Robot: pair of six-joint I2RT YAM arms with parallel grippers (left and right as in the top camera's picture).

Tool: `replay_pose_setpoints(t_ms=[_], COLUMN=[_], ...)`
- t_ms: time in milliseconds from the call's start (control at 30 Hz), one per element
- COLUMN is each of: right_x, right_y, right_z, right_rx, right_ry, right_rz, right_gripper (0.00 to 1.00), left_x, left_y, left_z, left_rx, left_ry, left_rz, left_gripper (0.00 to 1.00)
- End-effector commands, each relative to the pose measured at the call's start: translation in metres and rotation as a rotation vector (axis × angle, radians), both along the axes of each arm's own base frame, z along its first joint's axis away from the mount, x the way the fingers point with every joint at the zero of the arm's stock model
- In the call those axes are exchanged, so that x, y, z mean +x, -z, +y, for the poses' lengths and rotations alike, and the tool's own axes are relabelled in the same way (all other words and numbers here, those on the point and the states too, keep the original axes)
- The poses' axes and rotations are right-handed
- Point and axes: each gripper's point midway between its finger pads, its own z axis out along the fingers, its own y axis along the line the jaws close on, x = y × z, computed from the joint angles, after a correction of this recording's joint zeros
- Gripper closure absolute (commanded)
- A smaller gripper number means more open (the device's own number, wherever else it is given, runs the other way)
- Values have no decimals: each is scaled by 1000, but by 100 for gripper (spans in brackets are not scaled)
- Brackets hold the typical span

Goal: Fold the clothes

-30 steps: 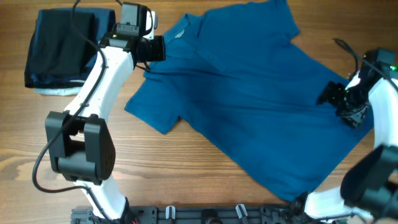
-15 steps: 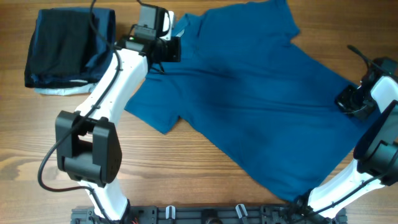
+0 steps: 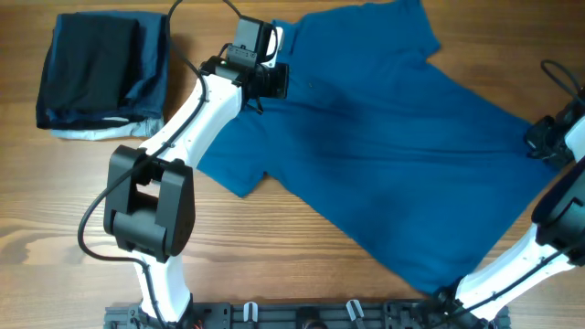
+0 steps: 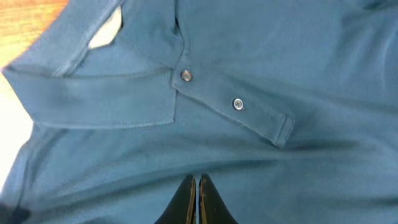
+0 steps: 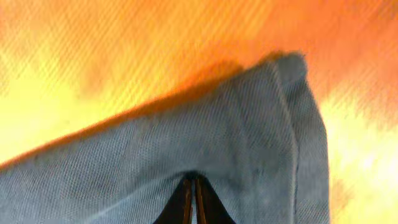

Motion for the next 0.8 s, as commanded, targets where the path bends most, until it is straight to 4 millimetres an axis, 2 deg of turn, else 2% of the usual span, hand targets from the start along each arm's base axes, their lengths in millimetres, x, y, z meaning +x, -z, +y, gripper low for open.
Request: replay_pose_setpoints(t_ms=[0, 167, 400, 467, 500, 567, 600, 667, 700, 733, 767], right_x=[-17, 20, 62, 83, 96, 108, 111, 112, 110, 106, 100], right_y=[63, 43, 9, -26, -58, -113, -137, -175, -188, -196, -197], right_z=[-1, -22, -39, -38, -38, -33, -31, -27, -26, -23, -19], right_rx=[10, -77, -140, -104, -92, -70, -70, -82, -92, -85, -53], right_ry=[-73, -123, -169, -206, -225, -236, -248, -261, -260, -245, -208], right_rz=[140, 17, -127, -195, -242, -309, -336, -374, -388, -394, -391], right_gripper=[96, 96, 96, 96, 96, 91, 83, 42, 27, 0, 0], left_x=[4, 11, 31, 46, 54, 68, 73, 80, 83, 87, 91], left_y=[3, 6, -11, -26, -39, -65, -75, -82, -79, -72, -64], left_z=[-4, -8, -16, -16, -17, -22, -23, -25, -24, -25, -25], left_rx=[8, -2, -40, -46, -57, -88, -103, -127, -134, -153, -170], left_ry=[15, 18, 16, -5, -11, -13, -15, -13, -12, -1, 12], left_rz=[-20, -45, -149, -228, -271, -350, -387, -431, -432, -426, -421], left_gripper=[96, 96, 96, 96, 96, 96, 96, 96, 96, 96, 94])
